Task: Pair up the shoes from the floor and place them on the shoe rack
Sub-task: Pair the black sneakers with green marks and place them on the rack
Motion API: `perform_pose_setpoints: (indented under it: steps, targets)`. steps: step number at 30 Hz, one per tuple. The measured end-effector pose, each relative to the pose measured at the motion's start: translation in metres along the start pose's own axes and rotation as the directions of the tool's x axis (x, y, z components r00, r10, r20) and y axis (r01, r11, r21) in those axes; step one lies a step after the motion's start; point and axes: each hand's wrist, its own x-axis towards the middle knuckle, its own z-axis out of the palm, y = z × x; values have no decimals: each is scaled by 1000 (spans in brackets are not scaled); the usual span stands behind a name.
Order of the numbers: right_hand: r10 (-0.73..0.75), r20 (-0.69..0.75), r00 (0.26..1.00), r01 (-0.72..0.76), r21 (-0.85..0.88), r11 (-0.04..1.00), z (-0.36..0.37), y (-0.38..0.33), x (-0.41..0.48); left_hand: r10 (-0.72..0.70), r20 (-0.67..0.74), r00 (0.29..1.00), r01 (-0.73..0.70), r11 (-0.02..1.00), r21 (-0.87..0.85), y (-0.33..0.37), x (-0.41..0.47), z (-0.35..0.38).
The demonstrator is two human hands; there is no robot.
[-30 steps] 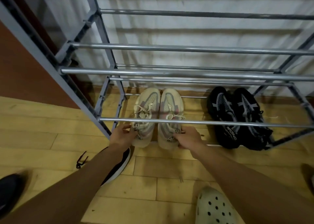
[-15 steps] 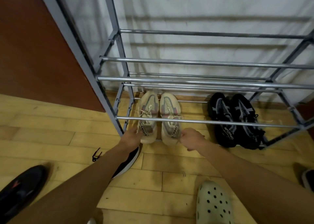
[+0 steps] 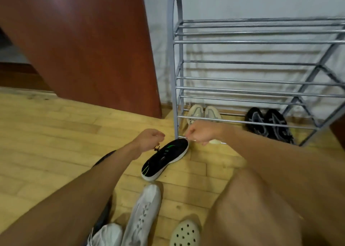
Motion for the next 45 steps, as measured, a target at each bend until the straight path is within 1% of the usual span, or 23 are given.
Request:
perform_pose_setpoints:
  steps: [2, 5, 7, 9, 11, 13, 15, 20, 22, 24, 28, 30, 31, 32, 34, 36, 37, 38, 41, 42, 43, 45]
  targets:
    - [-23, 10, 1000, 23, 11, 1000, 17, -19, -7, -9, -25, 1000, 9, 1000, -23, -17, -17, -12]
    - [21, 12, 1000, -22, 85, 996, 51, -35, -9, -50, -24, 998, 48, 997, -61, -48, -33, -17]
    - [39, 27, 999, -40, 61, 997, 74, -39, -4, -86, -23, 996, 84, 994, -68, -70, -36, -14]
    - [52, 27, 998, -53, 26, 998, 91, -42, 5, -117, -23, 993, 116, 992, -41, -90, -35, -9]
    - [62, 55, 997, -62, 8, 998, 102, -40, 17, -128, -10, 992, 129, 991, 26, -107, -28, -3]
    - [71, 67, 995, -72, 9, 997, 108, -34, 30, -117, -4, 993, 117, 984, 131, -119, -15, 4]
    - [72, 67, 995, -73, 7, 997, 111, -23, 47, -117, -18, 993, 118, 973, 196, -128, 3, 12]
    - [63, 73, 995, -60, -42, 997, 119, 19, 86, -192, -18, 981, 191, 958, 213, -151, 52, 36]
    - [65, 81, 995, -57, -91, 994, 119, 41, 94, -235, -20, 972, 234, 948, 216, -161, 71, 44]
    - [73, 94, 993, -60, -132, 989, 117, 59, 99, -272, -58, 960, 278, 932, 231, -168, 88, 51]
    - [84, 124, 989, -66, -148, 987, 115, 83, 109, -330, -219, 918, 383, 878, 285, -180, 116, 70]
    - [86, 128, 988, -68, -138, 988, 116, 85, 112, -374, -284, 883, 446, 857, 259, -182, 122, 75]
    - [85, 131, 988, -67, -138, 988, 117, 87, 114, -398, -293, 869, 471, 848, 243, -182, 126, 76]
    - [78, 133, 988, -60, -140, 988, 118, 88, 115, -412, -285, 865, 482, 841, 247, -181, 129, 75]
    - [65, 130, 989, -48, -130, 990, 120, 88, 116, -427, -216, 878, 476, 829, 295, -180, 132, 69]
    - [72, 134, 988, -56, -118, 991, 122, 88, 112, -407, -146, 902, 432, 830, 354, -174, 131, 63]
    - [82, 141, 987, -65, -120, 991, 121, 88, 110, -396, -127, 910, 414, 840, 351, -169, 128, 62]
    - [94, 148, 985, -76, -123, 989, 120, 86, 107, -403, -117, 908, 418, 851, 318, -166, 125, 60]
    - [120, 135, 984, -104, -117, 988, 110, 74, 95, -441, -46, 896, 443, 890, 107, -153, 112, 50]
    - [118, 117, 986, -104, -112, 988, 105, 68, 90, -433, -29, 901, 433, 897, 86, -145, 105, 47]
    - [113, 93, 989, -103, -112, 988, 100, 61, 83, -410, -29, 912, 411, 906, 100, -136, 98, 43]
    - [114, 42, 993, -109, -122, 987, 88, 45, 65, -340, -57, 939, 343, 907, 244, -115, 79, 35]
